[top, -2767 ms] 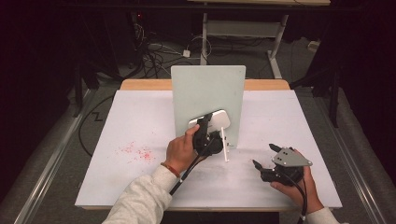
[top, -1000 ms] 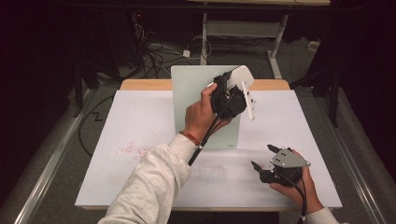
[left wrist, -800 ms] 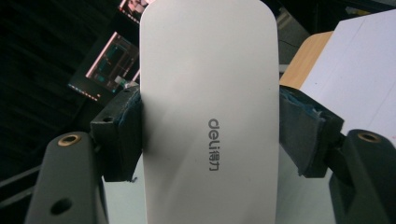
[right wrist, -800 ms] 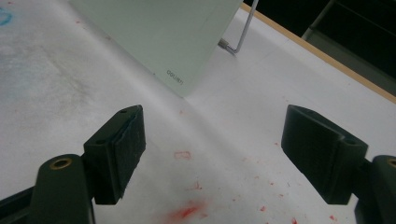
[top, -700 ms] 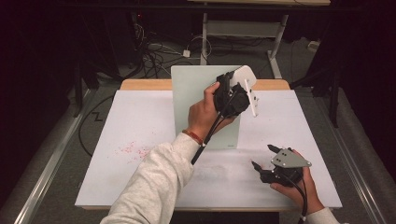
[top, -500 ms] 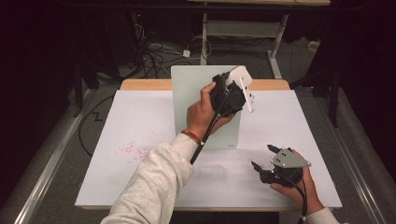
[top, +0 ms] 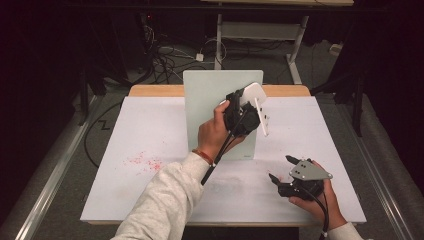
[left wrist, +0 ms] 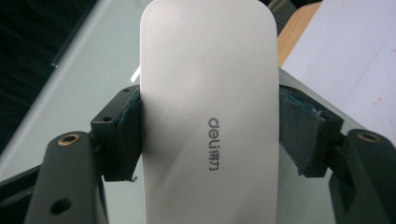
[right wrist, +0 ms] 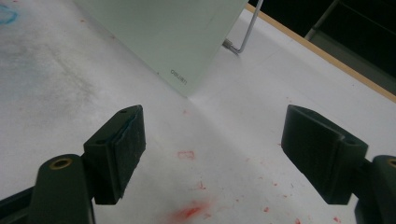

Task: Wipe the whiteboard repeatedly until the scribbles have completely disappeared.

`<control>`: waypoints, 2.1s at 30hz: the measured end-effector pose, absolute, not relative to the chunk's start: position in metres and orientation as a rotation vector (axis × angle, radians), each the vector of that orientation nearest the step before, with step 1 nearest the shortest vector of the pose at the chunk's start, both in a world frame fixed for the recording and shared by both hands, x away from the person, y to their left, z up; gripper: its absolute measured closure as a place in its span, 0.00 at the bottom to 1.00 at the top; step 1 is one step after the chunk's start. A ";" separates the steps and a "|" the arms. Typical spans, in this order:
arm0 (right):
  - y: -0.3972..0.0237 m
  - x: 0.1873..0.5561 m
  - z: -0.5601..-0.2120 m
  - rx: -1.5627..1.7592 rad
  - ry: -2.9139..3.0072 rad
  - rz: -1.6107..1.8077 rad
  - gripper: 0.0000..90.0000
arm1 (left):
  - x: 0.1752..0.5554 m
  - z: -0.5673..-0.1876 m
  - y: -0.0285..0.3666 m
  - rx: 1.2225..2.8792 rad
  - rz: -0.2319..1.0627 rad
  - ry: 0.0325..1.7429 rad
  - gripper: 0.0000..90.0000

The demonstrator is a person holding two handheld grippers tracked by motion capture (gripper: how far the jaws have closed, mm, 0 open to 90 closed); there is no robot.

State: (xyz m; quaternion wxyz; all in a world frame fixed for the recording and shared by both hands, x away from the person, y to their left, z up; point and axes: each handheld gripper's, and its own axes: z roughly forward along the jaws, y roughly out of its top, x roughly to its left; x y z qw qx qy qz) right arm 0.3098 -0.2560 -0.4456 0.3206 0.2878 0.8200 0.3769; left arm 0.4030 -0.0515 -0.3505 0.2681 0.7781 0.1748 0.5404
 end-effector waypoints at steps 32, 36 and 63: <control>-0.253 0.309 -0.447 0.745 2.174 0.988 0.25 | 0.352 -0.482 -0.020 2.374 1.523 0.170 0.32; -0.254 0.309 -0.446 0.747 2.169 0.989 0.25 | 0.350 -0.487 -0.009 2.409 1.513 0.157 0.32; -0.255 0.310 -0.447 0.748 2.170 0.983 0.25 | 0.362 -0.462 -0.055 2.387 1.458 0.171 0.32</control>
